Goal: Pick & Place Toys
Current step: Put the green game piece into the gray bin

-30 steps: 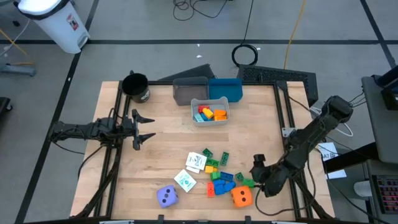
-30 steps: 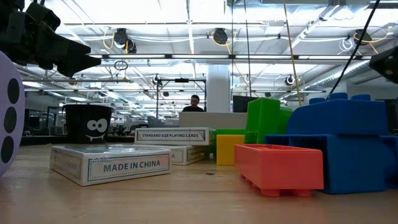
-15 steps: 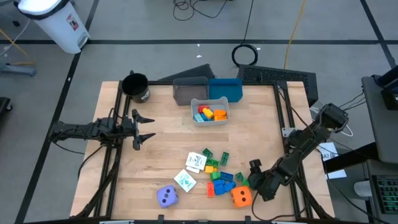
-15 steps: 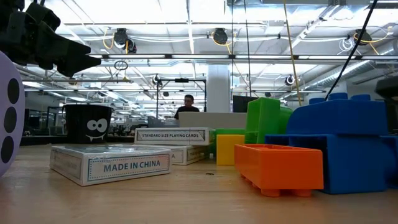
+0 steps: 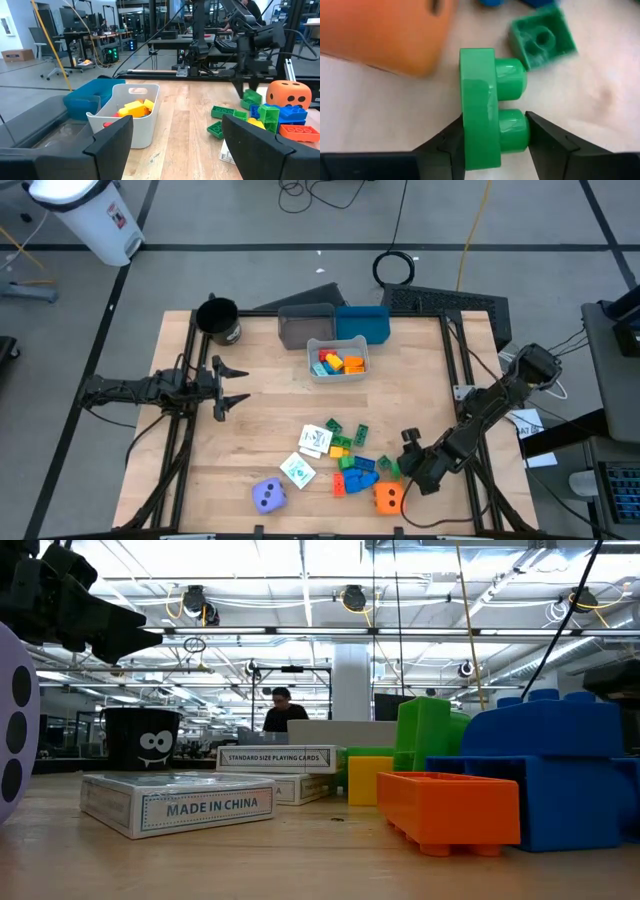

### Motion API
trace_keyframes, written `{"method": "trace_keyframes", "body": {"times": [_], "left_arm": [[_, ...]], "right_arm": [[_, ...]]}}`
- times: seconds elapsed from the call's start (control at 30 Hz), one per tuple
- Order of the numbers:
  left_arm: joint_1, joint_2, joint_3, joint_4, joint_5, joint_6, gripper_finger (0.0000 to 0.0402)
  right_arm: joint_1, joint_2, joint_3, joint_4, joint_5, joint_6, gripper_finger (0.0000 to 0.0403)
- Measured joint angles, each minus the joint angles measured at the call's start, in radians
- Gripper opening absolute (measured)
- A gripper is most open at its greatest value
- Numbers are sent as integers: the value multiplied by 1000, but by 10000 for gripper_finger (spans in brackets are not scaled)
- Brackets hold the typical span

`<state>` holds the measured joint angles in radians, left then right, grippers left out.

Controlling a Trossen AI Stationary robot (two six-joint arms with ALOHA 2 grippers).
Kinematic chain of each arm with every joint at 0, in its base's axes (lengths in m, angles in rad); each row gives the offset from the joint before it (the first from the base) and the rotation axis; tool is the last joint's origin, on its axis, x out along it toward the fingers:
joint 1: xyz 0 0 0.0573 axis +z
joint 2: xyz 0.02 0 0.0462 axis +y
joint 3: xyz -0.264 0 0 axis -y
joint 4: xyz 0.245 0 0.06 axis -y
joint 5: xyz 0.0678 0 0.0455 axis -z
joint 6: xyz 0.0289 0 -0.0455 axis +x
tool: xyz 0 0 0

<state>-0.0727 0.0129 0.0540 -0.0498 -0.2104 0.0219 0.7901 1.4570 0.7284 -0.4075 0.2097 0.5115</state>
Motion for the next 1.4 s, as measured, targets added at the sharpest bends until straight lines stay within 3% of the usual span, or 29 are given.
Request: {"method": "trace_keyframes", "body": {"times": [0.13, 0.3, 0.43, 0.57, 0.77, 0.9, 1.13, 1.4], "left_arm": [[0, 0, 0, 0, 0, 0, 310], [0, 0, 0, 0, 0, 0, 310], [0, 0, 0, 0, 0, 0, 310], [0, 0, 0, 0, 0, 0, 310], [0, 0, 0, 0, 0, 0, 310], [0, 0, 0, 0, 0, 0, 310], [0, 0, 0, 0, 0, 0, 310], [0, 0, 0, 0, 0, 0, 310]], "right_arm": [[-31, -108, -1, -135, 41, 38, 159], [-72, -273, -1, -263, 282, 68, 159], [-138, -358, -6, -226, 457, -13, 159], [-269, -412, -64, -38, 503, -204, 159], [-567, -426, -160, 400, 299, -527, 159], [-772, -387, -133, 556, 98, -657, 159], [-1064, -185, 38, 519, -157, -687, 159], [-1220, 39, 82, 504, -185, -705, 159]]}}
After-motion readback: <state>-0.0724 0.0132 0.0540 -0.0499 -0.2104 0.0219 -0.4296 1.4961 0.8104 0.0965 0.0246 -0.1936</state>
